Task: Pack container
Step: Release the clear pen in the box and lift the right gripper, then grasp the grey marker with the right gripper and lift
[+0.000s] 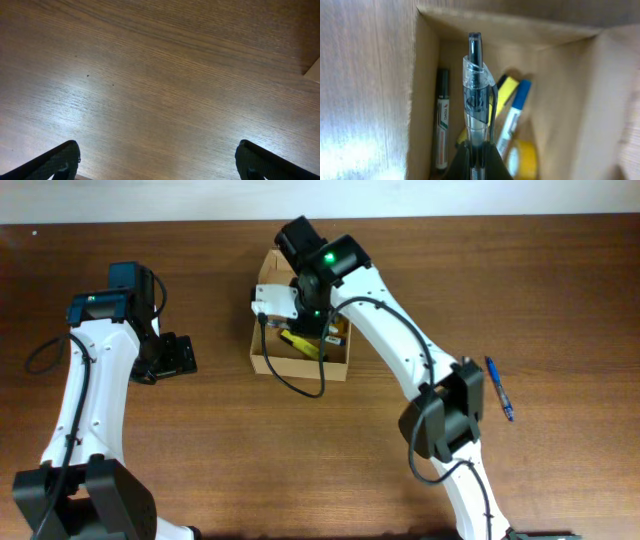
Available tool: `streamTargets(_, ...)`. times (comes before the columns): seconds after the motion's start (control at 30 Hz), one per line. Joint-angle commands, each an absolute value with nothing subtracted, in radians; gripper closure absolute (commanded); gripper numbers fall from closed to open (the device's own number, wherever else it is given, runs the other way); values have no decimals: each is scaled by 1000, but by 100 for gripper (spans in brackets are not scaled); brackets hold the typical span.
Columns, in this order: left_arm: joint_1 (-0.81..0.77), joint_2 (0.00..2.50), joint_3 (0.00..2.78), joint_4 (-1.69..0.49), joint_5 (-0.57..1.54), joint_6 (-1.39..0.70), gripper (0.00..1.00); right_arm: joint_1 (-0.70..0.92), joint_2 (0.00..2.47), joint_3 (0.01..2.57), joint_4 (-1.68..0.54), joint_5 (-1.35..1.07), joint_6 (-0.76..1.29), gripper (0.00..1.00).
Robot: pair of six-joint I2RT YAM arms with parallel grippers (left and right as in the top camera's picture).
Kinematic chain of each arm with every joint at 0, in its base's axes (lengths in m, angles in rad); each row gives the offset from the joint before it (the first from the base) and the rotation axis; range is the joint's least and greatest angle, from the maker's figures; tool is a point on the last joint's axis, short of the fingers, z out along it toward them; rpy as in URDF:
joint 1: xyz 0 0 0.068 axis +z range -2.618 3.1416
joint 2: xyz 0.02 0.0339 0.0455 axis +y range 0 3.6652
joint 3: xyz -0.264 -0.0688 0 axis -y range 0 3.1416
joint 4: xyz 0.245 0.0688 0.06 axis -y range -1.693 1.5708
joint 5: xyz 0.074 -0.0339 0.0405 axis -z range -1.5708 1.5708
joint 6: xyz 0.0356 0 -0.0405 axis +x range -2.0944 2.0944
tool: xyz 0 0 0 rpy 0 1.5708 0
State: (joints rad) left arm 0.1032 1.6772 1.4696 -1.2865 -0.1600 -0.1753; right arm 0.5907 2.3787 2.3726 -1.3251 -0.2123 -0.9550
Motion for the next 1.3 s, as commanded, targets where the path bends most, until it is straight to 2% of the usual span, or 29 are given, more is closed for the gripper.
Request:
streamTargets(0.0,107,1670,1464,-1287,-153,-163,0,589,2433,2354,-1320,-233,-961,96)
streamTargets(0.3,107,1670,1464,-1286,-153,-162,0,589,2507,2354,-1297,-233,-899,96)
streamTargets(0.37,107,1670,1464,-1286,-153,-163,0,589,2508,2354,-1293,-231,-873,69)
streamTargets(0.43,107,1670,1464,-1287,-153,-163,0,589,2499,2355,-1292,-215,-854,48)
streamTargets(0.47,107,1670,1464,-1286,-153,-163,0,589,2491,2355,-1292,-197,-846,42)
streamTargets(0.6,107,1670,1464,-1287,-153,-162,0,590,2432,2354,-1277,-124,-775,34)
streamTargets(0.97,107,1670,1464,-1287,-153,-162,0,533,2036,2340,-1250,-20,-646,37)
streamTargets(1.13,107,1670,1464,-1287,-153,-162,0,371,1790,2152,-1157,17,-627,37)
streamTargets(1.27,107,1670,1464,-1286,-153,-163,0,179,1636,1937,-1040,12,-513,37)
